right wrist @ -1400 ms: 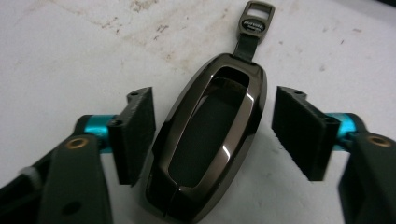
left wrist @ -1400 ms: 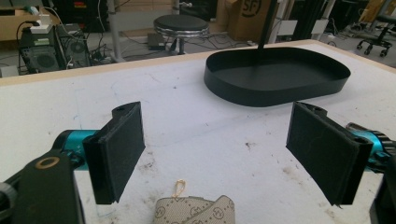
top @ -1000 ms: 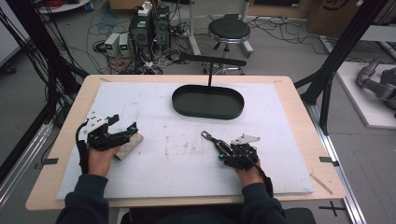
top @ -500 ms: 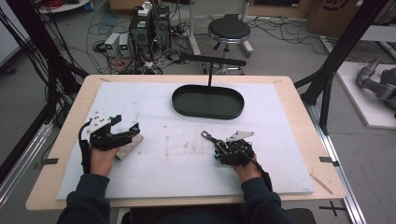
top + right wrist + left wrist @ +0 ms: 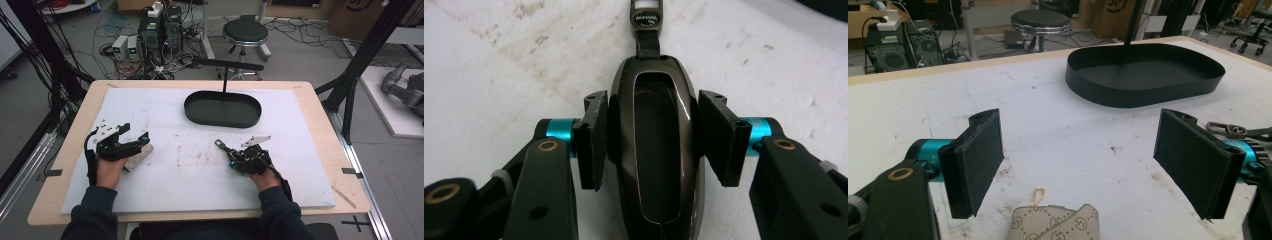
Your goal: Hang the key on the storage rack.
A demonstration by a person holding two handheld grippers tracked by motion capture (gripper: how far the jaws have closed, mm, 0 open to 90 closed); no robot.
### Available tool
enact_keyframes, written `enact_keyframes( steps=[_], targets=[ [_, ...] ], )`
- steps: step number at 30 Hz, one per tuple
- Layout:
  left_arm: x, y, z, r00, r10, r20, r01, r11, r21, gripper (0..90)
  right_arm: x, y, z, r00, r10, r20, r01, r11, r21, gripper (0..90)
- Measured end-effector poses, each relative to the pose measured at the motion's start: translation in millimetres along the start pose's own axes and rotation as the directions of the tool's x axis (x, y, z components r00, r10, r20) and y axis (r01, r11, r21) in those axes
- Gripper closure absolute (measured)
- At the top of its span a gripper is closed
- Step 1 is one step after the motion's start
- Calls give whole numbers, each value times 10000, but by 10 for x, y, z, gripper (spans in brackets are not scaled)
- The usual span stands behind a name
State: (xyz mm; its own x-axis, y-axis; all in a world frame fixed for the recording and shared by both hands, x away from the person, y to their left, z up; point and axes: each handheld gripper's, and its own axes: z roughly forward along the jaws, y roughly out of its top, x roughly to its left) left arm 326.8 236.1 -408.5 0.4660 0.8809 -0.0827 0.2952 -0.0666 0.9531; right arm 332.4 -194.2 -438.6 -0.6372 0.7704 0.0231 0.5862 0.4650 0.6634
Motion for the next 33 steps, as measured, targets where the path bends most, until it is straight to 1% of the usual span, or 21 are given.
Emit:
enact_keyframes(
  steps=[2, 3, 4, 5, 6, 7, 8, 11, 12, 13, 14, 15, 19, 24, 25, 26, 27, 28, 30, 31, 33],
  targets=[
    [2, 0, 0, 10000, -9, -17, 9, 10000, -2, 195, -20, 11, -17, 9999, 82, -119, -84, 9999, -129, 498],
    [2, 0, -1, 10000, -6, -13, 6, 10000, 1, 195, -47, 27, -48, 9996, 156, -253, -166, 9992, -373, 498],
    [2, 0, -2, 10000, -9, -19, 9, 10000, 1, 195, -47, 27, -48, 9996, 156, -253, -166, 9992, -373, 498],
    [2, 0, -2, 10000, -7, -10, 7, 10000, 4, 195, -67, 49, -90, 9993, 225, -307, -242, 9980, -583, 498],
    [2, 0, -2, 10000, -4, -17, 4, 10000, -5, 195, -67, 49, -90, 9993, 225, -307, -242, 9980, -583, 498],
    [3, 0, -2, 10000, -2, -20, 2, 10000, 0, 195, -93, 68, -130, 9985, 379, -401, -410, 9960, -800, 498],
    [2, -1, -1, 10000, -3, -22, 3, 10000, -1, 195, -93, 68, -130, 9985, 379, -401, -410, 9960, -800, 498],
    [2, 0, -1, 10000, 13, -12, -13, 10000, 18, 195, -141, 96, -201, 9980, 460, -430, -509, 9911, -1226, 498],
    [1, 0, -1, 10000, 11, -11, -11, 10000, 18, 195, -141, 96, -201, 9980, 460, -430, -509, 9911, -1226, 498],
    [2, 0, -1, 10000, 15, -22, -15, 10000, 16, 195, -161, 116, -240, 9984, 396, -406, -451, 9885, -1444, 498],
    [2, -1, -1, 10000, 16, -26, -16, 10000, 20, 195, -161, 116, -240, 9984, 396, -406, -451, 9885, -1444, 498],
    [3, -1, -1, 10000, 18, -31, -18, 10000, 26, 195, -181, 144, -280, 9987, 402, -317, -449, 9856, -1629, 498],
    [1, -1, 2, 10000, 20, -28, -20, 10000, 27, 195, -255, 218, -371, 9992, 386, -111, -400, 9788, -2009, 498],
    [-3, -3, 9, 10000, 37, -19, -36, 10000, 71, 195, -356, 350, -494, 9988, 466, 136, -419, 9695, -2416, 498],
    [-3, -3, 9, 10000, 37, -19, -36, 10000, 71, 195, -356, 350, -494, 9988, 466, 136, -419, 9695, -2416, 498],
    [-3, -3, 10, 10000, 33, -18, -33, 10000, 74, 195, -408, 441, -571, 9983, 491, 318, -385, 9607, -2749, 498],
    [-3, -3, 10, 10000, 24, -14, -23, 10000, 75, 195, -429, 485, -608, 9977, 546, 403, -409, 9574, -2860, 498],
    [-2, -4, 10, 10000, 27, -20, -27, 10000, 76, 195, -429, 485, -608, 9977, 546, 403, -409, 9574, -2860, 498],
    [-1, -3, 7, 10000, 8, -24, -8, 10000, 76, 195, -485, 570, -669, 9964, 608, 596, -395, 9501, -3093, 498],
    [0, -4, 8, 10000, 2, -9, -2, 10000, 67, 195, -541, 653, -729, 9942, 657, 857, -338, 9431, -3307, 498],
    [1, -5, 7, 10000, 1, -16, -1, 10000, 74, 195, -588, 737, -795, 9913, 772, 1064, -358, 9374, -3465, 498]
  ],
)
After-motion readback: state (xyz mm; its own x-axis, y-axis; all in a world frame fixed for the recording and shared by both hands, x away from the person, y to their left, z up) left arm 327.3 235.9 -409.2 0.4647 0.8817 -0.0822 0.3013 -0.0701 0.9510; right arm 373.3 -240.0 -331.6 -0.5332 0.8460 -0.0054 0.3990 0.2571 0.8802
